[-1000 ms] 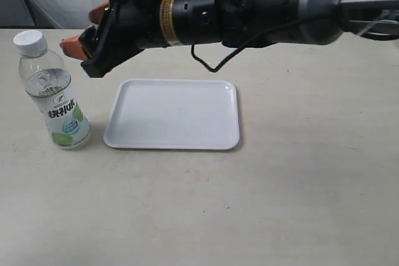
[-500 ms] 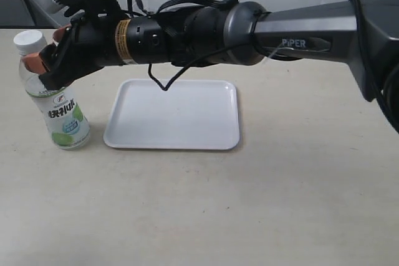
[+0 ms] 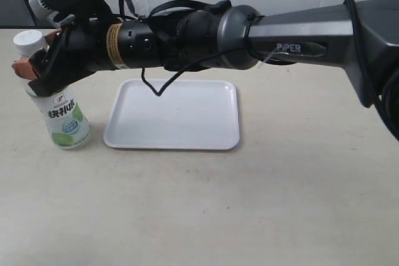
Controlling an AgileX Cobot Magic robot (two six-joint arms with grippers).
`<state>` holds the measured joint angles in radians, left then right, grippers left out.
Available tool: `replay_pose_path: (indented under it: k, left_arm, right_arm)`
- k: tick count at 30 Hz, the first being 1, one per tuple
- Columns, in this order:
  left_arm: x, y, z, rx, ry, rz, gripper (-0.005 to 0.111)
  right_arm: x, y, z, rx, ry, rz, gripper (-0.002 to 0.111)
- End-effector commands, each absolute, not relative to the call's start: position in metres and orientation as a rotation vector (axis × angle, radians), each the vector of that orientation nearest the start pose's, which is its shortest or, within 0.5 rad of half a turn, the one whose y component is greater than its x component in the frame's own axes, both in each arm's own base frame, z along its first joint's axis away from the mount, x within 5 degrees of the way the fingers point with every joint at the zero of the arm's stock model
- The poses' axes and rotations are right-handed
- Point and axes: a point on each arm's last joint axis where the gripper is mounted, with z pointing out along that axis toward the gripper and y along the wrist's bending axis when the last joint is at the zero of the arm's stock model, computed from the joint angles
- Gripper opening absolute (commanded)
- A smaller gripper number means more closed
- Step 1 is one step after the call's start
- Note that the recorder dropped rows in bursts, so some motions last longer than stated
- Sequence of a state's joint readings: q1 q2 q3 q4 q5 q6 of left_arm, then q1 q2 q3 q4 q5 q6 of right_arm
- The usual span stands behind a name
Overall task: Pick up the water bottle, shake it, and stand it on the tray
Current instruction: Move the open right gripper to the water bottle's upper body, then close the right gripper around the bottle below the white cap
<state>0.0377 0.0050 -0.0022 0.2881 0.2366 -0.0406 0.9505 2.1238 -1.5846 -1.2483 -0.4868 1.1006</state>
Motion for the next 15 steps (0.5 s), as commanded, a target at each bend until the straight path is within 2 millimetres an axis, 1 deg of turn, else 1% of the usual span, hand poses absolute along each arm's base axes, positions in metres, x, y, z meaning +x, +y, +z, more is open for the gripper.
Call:
replay_pose_path:
  k: [1, 3, 5, 13, 14, 15]
  left_arm:
    - [0.0551, 0.0083, 0.1924, 0.12, 1.716, 0.261, 0.0]
    - [0.0551, 0.0083, 0.1924, 0.12, 1.716, 0.261, 0.0]
    - [0.0551, 0.0083, 0.1924, 0.12, 1.716, 0.261, 0.0]
    - [0.0551, 0.0083, 0.1924, 0.12, 1.716, 0.261, 0.0]
    - [0.0551, 0.0083, 0.1924, 0.12, 1.716, 0.261, 0.0]
    - [0.0551, 0.0083, 0.1924, 0.12, 1.716, 0.261, 0.0]
  right_arm:
    - [0.2606, 0.4247, 0.2321, -1.219, 1.526, 0.942, 0.068]
    - [0.2625, 0.4247, 0.2335, -1.156, 1.559, 0.97, 0.068]
    - [0.263, 0.4247, 0.2342, -1.134, 1.569, 0.983, 0.068]
    - [0.2629, 0.4248, 0.2343, -1.135, 1.567, 0.984, 0.069]
    - [0.2627, 0.4248, 0.2344, -1.135, 1.566, 0.986, 0.072]
    - [0.2627, 0.4248, 0.2344, -1.135, 1.566, 0.986, 0.078]
